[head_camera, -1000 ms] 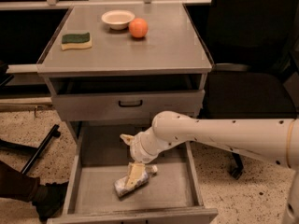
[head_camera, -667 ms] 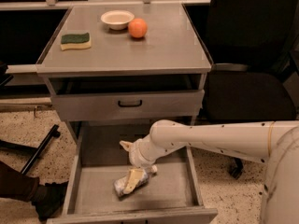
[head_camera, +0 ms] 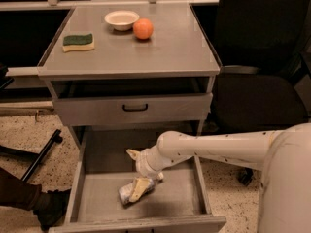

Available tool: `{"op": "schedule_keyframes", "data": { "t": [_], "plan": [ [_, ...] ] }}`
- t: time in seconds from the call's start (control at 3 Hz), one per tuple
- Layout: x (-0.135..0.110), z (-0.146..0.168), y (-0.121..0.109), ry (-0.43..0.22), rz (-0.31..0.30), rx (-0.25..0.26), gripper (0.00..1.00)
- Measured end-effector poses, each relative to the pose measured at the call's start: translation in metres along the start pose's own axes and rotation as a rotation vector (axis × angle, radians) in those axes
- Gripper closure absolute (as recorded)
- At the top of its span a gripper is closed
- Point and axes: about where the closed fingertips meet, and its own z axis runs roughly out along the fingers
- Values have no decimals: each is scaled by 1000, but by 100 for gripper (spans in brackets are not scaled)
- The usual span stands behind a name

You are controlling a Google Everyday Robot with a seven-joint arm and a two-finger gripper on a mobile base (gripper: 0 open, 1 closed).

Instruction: Pick blue plastic bottle from middle drawer and place on counter

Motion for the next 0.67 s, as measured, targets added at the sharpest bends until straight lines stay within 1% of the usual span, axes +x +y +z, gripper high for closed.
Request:
{"op": "schedule_keyframes", "data": {
  "t": [0.33,0.67],
  "plan": [
    [34,40,-13,-10,-7,26,0],
    [61,65,-16,-8,-21,45,0]
  ]
}}
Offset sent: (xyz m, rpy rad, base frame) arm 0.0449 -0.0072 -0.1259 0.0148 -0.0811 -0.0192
